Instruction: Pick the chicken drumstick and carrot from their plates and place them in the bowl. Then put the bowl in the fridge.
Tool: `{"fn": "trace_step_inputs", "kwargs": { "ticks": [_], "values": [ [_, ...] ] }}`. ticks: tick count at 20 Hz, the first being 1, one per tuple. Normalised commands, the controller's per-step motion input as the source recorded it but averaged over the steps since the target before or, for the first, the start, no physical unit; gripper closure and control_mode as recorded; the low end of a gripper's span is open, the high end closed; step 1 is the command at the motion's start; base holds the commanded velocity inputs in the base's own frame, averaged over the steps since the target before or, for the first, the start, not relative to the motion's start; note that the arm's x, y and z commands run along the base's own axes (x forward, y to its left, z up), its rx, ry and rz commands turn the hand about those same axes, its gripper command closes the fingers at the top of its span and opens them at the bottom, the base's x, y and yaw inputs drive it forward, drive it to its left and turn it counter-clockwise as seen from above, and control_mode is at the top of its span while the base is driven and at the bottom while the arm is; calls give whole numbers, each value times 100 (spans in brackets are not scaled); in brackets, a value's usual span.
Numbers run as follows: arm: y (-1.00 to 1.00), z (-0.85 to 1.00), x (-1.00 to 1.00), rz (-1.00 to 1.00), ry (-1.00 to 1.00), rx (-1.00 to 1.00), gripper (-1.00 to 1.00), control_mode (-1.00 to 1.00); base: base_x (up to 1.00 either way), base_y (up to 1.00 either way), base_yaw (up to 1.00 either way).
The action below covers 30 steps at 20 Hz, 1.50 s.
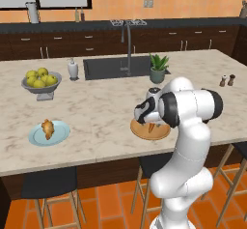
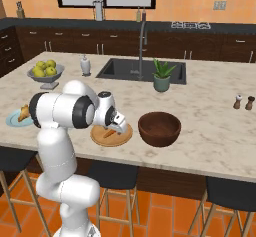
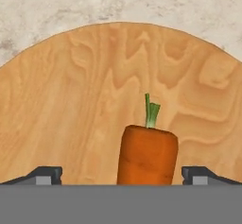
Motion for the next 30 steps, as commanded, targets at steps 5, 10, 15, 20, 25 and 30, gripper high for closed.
{"fn": "trace_step_inputs", "kwargs": {
  "ticks": [5, 10, 15, 20, 25, 30],
  "values": [
    [-19, -11, 0, 0, 0, 0, 100, -100, 0, 0, 0],
    [-41, 0, -11, 0, 0, 0, 100, -100, 0, 0, 0],
    [-26, 78, -27, 0, 0, 7, 100, -100, 0, 0, 0],
    [-43, 99, -12, 0, 0, 9, 100, -100, 0, 0, 0],
    [-95, 60, 6, -2, 1, 0, 100, -100, 0, 0, 0],
    [-86, -4, 29, -5, 8, -3, 100, -100, 0, 0, 0]
  ]
}}
